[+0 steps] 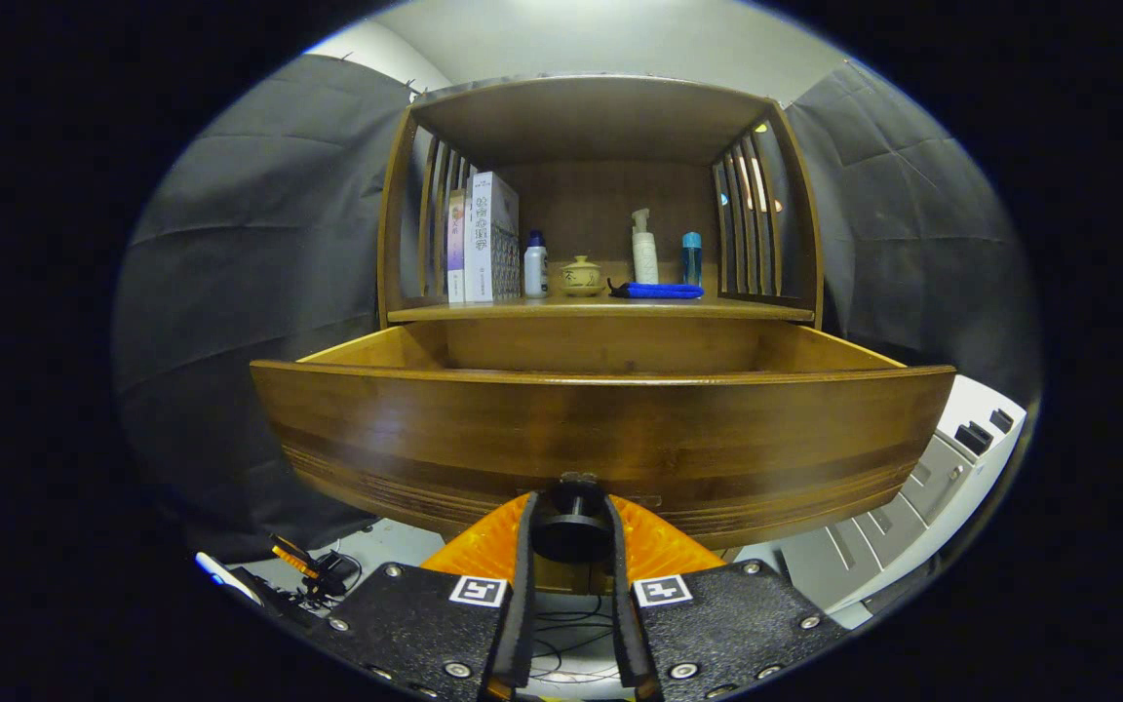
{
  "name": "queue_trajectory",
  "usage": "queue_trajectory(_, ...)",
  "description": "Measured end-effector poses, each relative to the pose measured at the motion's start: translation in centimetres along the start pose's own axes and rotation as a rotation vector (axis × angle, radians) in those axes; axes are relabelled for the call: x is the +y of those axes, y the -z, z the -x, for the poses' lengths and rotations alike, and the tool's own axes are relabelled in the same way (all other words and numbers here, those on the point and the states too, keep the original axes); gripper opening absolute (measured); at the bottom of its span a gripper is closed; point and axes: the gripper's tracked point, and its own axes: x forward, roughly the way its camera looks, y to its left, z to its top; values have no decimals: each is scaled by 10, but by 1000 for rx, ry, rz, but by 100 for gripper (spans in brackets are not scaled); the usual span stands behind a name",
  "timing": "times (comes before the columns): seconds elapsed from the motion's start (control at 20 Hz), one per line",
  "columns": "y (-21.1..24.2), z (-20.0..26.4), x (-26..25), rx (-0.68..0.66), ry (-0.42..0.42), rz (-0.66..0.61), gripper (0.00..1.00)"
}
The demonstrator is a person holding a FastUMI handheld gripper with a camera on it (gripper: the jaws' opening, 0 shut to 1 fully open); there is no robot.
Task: Pull open the drawer, take out the items inside it, and place them on the countertop above the cabinet.
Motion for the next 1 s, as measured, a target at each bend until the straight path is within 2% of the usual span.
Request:
queue_trajectory(0.05, 0, 0, 0, -4, 2, -2, 33)
queue_trajectory(0.25, -10, 6, 1, -52, -4, 23, 47)
queue_trajectory(0.45, -26, 14, 11, -118, -42, 25, 82)
queue_trajectory(0.6, -42, 22, 9, -174, -34, 58, 94)
queue_trajectory(1.0, -93, 25, 6, -253, -39, 41, 94)
